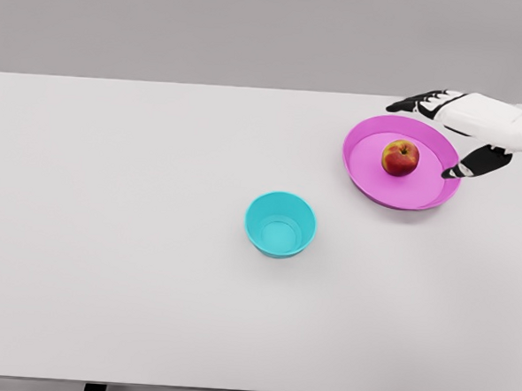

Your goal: Put the apple from the pink plate into the blue bowl with your right arm

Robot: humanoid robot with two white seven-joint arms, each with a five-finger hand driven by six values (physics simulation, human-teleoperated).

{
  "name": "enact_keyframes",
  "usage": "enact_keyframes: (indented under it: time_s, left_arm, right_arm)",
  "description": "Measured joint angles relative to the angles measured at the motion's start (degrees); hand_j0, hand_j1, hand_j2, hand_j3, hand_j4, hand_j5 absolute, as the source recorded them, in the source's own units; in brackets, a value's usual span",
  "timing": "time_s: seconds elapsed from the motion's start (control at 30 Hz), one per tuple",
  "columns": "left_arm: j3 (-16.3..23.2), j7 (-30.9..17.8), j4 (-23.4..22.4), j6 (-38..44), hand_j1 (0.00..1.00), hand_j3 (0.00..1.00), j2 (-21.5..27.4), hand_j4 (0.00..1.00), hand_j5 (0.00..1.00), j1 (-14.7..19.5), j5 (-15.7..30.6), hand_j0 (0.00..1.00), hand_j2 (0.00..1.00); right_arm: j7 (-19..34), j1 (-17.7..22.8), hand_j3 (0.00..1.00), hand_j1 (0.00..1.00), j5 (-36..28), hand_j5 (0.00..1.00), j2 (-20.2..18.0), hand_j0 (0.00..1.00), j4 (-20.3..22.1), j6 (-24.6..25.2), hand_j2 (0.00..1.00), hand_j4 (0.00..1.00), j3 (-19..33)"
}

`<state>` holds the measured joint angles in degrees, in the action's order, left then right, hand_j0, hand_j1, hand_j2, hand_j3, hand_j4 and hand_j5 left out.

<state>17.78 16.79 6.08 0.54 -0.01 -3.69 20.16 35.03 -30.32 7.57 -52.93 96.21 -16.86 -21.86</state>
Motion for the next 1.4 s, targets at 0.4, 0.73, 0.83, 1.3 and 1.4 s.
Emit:
enact_keyframes:
  time_s: [0.4, 0.73, 0.83, 1.3, 1.4]
  left_arm:
    - [0.00, 0.00, 0.00, 0.00, 1.00, 1.00, 0.00, 1.00, 1.00, 0.00, 0.00, 1.00, 1.00]
    - [0.02, 0.00, 0.00, 0.00, 1.00, 1.00, 0.00, 1.00, 1.00, 0.00, 0.00, 1.00, 1.00]
    - [0.00, 0.00, 0.00, 0.00, 1.00, 1.00, 0.00, 1.00, 1.00, 0.00, 0.00, 1.00, 1.00]
    - [0.01, 0.00, 0.00, 0.00, 1.00, 1.00, 0.00, 1.00, 1.00, 0.00, 0.00, 1.00, 1.00]
    - [0.02, 0.00, 0.01, 0.00, 1.00, 1.00, 0.00, 1.00, 1.00, 0.00, 0.00, 1.00, 1.00]
  right_arm:
    - [-0.01, -4.66, 1.00, 1.00, 6.34, 1.00, 2.13, 1.00, -10.42, -2.98, 1.00, 1.00, -3.76]
    - [-0.01, -10.90, 1.00, 1.00, 10.25, 1.00, 8.27, 1.00, -21.12, -5.55, 1.00, 1.00, -12.33]
    - [-0.01, -11.78, 1.00, 1.00, 11.09, 1.00, 9.79, 1.00, -23.91, -6.34, 1.00, 1.00, -13.16]
    - [-0.01, -15.29, 1.00, 1.00, 15.13, 1.00, 15.11, 1.00, -36.47, -11.38, 1.00, 1.00, -13.56]
    - [-0.01, -16.44, 1.00, 1.00, 16.06, 1.00, 16.64, 1.00, -38.13, -11.64, 1.00, 1.00, -13.58]
